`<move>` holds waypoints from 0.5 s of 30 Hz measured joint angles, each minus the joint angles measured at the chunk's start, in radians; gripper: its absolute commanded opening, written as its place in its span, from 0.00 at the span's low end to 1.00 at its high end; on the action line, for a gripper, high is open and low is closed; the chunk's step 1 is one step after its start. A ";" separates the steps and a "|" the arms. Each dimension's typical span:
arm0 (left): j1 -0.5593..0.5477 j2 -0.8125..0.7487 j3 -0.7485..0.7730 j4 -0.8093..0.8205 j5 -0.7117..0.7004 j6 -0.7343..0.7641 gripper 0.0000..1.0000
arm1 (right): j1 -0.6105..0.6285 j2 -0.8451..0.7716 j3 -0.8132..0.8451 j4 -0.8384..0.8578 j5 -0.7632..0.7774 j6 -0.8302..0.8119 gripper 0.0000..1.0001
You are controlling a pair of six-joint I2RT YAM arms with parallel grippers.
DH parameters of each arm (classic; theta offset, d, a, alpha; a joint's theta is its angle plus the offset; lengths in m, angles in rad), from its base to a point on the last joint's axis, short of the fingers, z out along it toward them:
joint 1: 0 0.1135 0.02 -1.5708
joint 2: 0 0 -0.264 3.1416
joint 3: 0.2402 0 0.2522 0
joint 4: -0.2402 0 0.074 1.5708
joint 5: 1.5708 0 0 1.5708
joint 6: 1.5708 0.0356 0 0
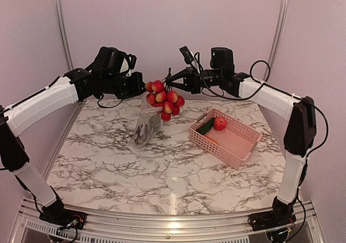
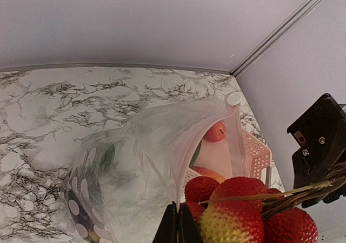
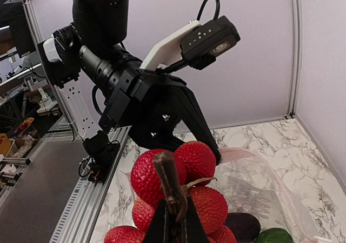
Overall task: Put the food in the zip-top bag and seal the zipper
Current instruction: Place the fake fruit in the zipper food storage bag.
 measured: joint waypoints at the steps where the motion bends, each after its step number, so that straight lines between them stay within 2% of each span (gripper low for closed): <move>1: 0.000 0.000 -0.001 0.002 0.000 -0.002 0.00 | 0.000 0.000 -0.003 -0.010 0.008 -0.012 0.00; 5: 0.000 0.000 -0.011 0.010 -0.004 -0.004 0.00 | 0.002 -0.006 -0.001 -0.089 0.054 -0.075 0.00; 15: 0.000 -0.039 -0.049 0.043 -0.028 -0.004 0.00 | 0.063 -0.006 0.123 -0.436 0.206 -0.285 0.00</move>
